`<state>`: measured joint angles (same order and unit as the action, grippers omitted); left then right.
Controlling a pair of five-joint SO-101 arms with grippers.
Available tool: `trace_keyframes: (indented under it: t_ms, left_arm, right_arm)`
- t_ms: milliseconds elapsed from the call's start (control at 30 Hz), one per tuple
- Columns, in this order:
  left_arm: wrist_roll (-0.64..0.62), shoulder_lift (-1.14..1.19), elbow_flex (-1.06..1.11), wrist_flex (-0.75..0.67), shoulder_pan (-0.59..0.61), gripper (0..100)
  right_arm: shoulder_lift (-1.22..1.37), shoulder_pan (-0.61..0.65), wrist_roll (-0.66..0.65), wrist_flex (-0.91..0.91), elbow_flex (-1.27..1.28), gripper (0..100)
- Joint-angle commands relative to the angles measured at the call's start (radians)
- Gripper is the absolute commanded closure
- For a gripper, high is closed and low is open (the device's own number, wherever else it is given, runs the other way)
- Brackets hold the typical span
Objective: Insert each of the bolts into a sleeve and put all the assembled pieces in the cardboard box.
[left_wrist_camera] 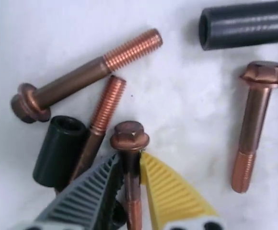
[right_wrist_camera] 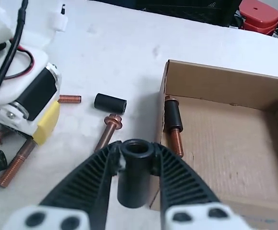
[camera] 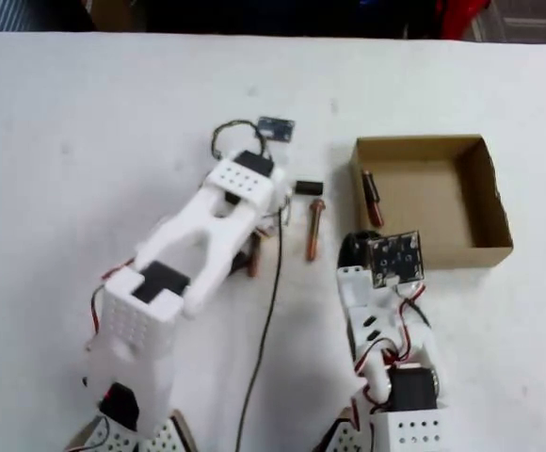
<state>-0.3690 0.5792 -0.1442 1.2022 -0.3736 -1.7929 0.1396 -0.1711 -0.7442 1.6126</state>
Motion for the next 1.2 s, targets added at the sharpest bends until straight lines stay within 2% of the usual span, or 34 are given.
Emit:
trace_keyframes:
  t_ms: [0, 200, 433, 733, 900, 1167]
  left_arm:
    - [0.034, -0.088, -0.066, 0.003, 0.008, 98]
    - [0.109, -0.194, -0.064, 0.015, 0.010, 98]
    - [0.203, -0.363, -0.063, 0.170, 0.022, 98]
    - [0.227, -0.610, -0.061, 0.249, 0.071, 98]
    - [0.275, -0.708, -0.061, 0.325, 0.116, 98]
    - [0.272, -0.806, -0.060, 0.327, 0.151, 98]
  right_arm:
    - [-0.013, -0.004, 0.009, 0.039, -0.006, 98.1]
    - [-0.013, -0.004, 0.009, 0.062, -0.003, 98.1]
    - [-0.013, 0.012, 0.011, 0.064, 0.021, 98.1]
    - [-0.013, 0.142, 0.011, 0.107, 0.018, 98.1]
    - [-0.013, 0.274, 0.011, 0.130, 0.021, 98.1]
    - [-0.013, 0.424, 0.011, 0.228, 0.023, 98.1]
